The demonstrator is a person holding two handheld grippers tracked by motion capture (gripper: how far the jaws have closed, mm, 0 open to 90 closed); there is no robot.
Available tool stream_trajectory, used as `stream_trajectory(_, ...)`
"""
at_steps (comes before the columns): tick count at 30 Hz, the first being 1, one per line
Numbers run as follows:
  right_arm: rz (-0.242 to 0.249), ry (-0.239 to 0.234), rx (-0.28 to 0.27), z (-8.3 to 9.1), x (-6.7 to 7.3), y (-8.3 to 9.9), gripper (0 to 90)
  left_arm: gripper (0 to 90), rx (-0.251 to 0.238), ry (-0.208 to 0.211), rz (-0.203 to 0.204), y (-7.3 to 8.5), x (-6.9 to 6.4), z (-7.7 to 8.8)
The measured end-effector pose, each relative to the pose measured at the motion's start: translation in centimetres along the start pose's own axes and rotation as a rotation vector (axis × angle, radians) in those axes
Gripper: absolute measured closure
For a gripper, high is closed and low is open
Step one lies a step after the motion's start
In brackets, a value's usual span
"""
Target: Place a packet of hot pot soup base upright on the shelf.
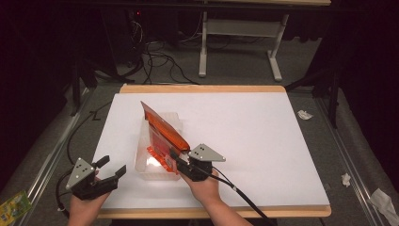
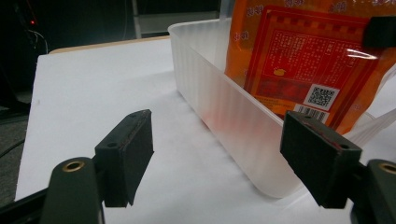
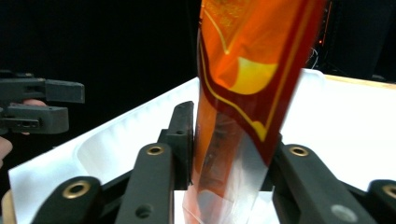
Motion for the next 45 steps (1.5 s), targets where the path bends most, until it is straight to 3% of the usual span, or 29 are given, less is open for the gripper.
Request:
stream_trajectory(3,0.004,0.006,0.006,0.2,-0.3,-0.2,55.8,26.3,-0.002,0.002,0.003,0.0,0.0,0.0)
stream_trajectory(5,0.002,0.004,0.009,0.2,-0.4,-0.3,53.9,26.3,-0.002,0.003,0.004,0.0,0.1,0.0)
stream_trajectory(13,0.020,-0.048,0.073,0.1,-1.2,-0.7,34.1,26.2,0.001,0.004,-0.002,0.0,0.0,0.0)
stream_trajectory(21,0.025,-0.044,0.090,0.4,-1.4,-0.9,22.8,26.2,0.001,0.005,0.000,0.0,0.1,0.0)
stream_trajectory(29,0.015,-0.044,0.099,1.1,-1.9,-1.0,18.3,26.2,0.006,0.010,-0.005,0.1,-0.1,-0.1)
stream_trajectory(35,0.026,-0.043,0.090,2.6,-2.2,-1.0,17.6,26.1,0.013,0.015,-0.003,0.2,-0.1,-0.2)
stream_trajectory(39,0.027,-0.032,0.076,4.5,-2.9,-0.8,17.3,26.1,0.016,0.020,-0.001,0.2,0.0,-0.3)
stream_trajectory(44,0.019,0.015,0.059,7.5,-5.1,0.1,16.7,26.0,0.020,0.025,0.012,0.4,0.0,-0.3)
stream_trajectory(45,0.023,0.050,0.062,8.8,-6.5,0.7,15.5,26.1,0.021,0.025,0.012,0.4,0.0,-0.3)
Point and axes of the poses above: each handheld gripper's, and its own axes: z roughly backward along the jaws, y roughly out of its underside, x roughly to its left, the point moved 6 cm from there along -z, roughly forward along the jaws, and after that the axes turned 12 degrees about x, right-handed, at the moved point
